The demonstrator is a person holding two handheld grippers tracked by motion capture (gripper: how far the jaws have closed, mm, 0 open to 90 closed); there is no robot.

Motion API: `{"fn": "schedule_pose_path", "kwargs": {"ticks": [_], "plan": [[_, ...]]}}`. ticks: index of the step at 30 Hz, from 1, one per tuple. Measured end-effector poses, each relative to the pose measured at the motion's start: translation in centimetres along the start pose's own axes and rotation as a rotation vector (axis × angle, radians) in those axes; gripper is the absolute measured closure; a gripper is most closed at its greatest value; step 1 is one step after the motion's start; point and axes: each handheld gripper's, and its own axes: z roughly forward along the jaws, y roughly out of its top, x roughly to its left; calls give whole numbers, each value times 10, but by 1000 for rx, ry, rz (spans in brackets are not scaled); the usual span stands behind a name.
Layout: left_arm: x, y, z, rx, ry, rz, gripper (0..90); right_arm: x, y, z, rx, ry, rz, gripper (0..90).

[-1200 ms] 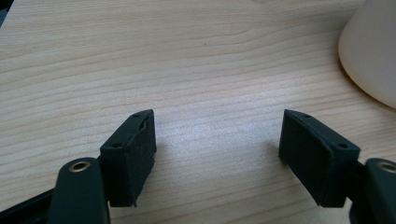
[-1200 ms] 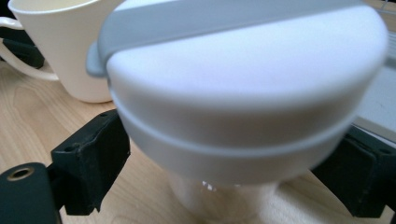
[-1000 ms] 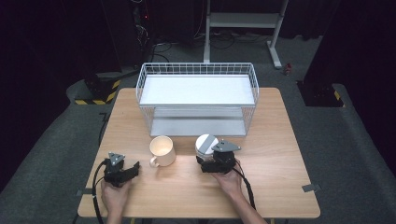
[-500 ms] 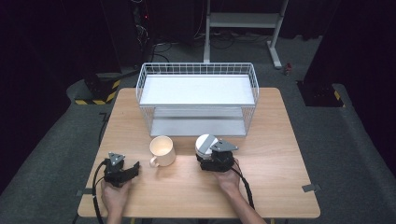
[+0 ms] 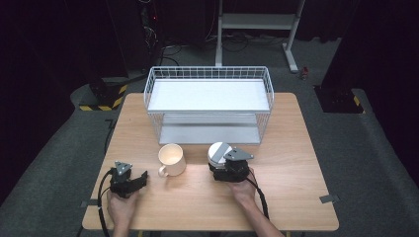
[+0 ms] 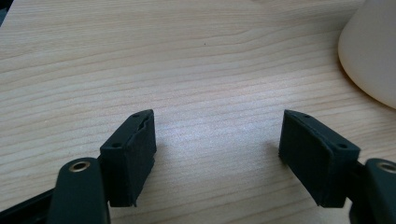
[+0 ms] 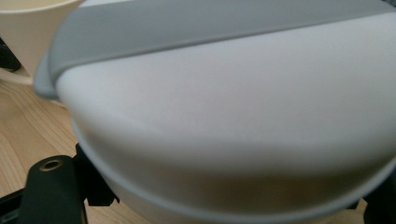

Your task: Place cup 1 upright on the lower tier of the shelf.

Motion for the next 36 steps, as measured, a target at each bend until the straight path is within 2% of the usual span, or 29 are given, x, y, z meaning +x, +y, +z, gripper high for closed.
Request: {"fn": "schedule_pose_path", "kwargs": {"ticks": [16, 36], "plan": [[0, 0, 0, 0, 0, 0, 279, -10, 8, -13, -8, 26, 14, 188], [0, 0, 0, 0, 0, 0, 278, -18, 21, -18, -17, 58, 22, 188]]}}
